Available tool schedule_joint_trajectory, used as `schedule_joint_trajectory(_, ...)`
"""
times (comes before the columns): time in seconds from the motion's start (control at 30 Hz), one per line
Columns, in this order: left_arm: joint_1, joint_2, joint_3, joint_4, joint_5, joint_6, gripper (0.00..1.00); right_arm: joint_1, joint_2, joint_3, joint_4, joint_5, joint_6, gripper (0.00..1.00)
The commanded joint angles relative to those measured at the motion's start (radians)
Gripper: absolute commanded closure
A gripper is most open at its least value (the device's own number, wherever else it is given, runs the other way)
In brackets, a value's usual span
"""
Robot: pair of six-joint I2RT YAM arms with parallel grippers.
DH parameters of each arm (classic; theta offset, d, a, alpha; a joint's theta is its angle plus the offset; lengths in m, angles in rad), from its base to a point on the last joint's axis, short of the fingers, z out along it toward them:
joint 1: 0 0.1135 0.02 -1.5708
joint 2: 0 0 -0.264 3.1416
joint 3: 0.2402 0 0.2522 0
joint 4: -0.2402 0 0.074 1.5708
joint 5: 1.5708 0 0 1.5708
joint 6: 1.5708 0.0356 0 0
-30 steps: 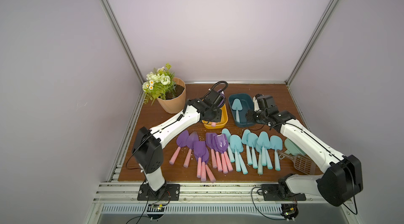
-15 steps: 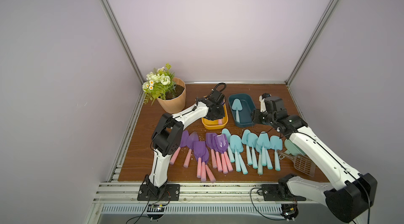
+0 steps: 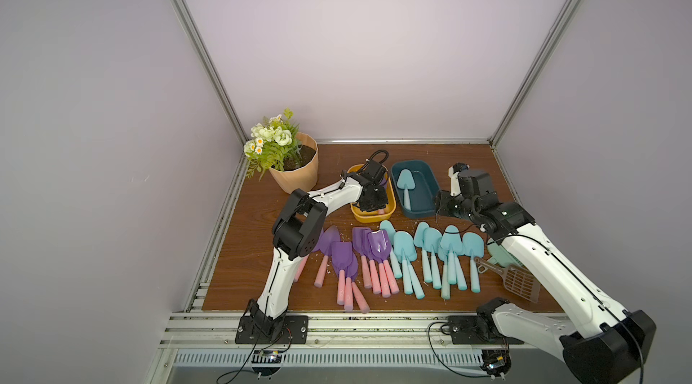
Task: Sort the small shovels by color and place them into the storage box
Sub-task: Place the shovel in the storage box.
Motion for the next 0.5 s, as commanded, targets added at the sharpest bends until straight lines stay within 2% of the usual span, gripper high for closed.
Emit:
schedule_joint_trajectory(0.0,0.014,-0.001,0.009,-0.004,0.003,-0.007,0.82,0.006,-0.022,-0.019,-0.012,0.023,0.014,0.50)
schedule_joint_trajectory(0.13,0.017,-0.031,0.011,-0.016,-0.030,0.017,0.51,0.006,-0.017,-0.034,-0.002,0.007,0.021,0.49)
schedule_joint_trajectory(0.2,0.016,-0.055,0.014,-0.019,-0.044,0.031,0.40,0.006,-0.014,-0.045,0.002,-0.003,0.024,0.49)
schedule_joint_trajectory(0.3,0.016,-0.108,0.017,-0.022,-0.069,0.054,0.32,0.006,-0.014,-0.063,0.002,-0.022,0.035,0.49)
schedule_joint_trajectory(0.47,-0.004,-0.229,-0.006,-0.019,-0.173,0.122,0.29,0.007,-0.019,-0.150,0.002,-0.112,0.080,0.49)
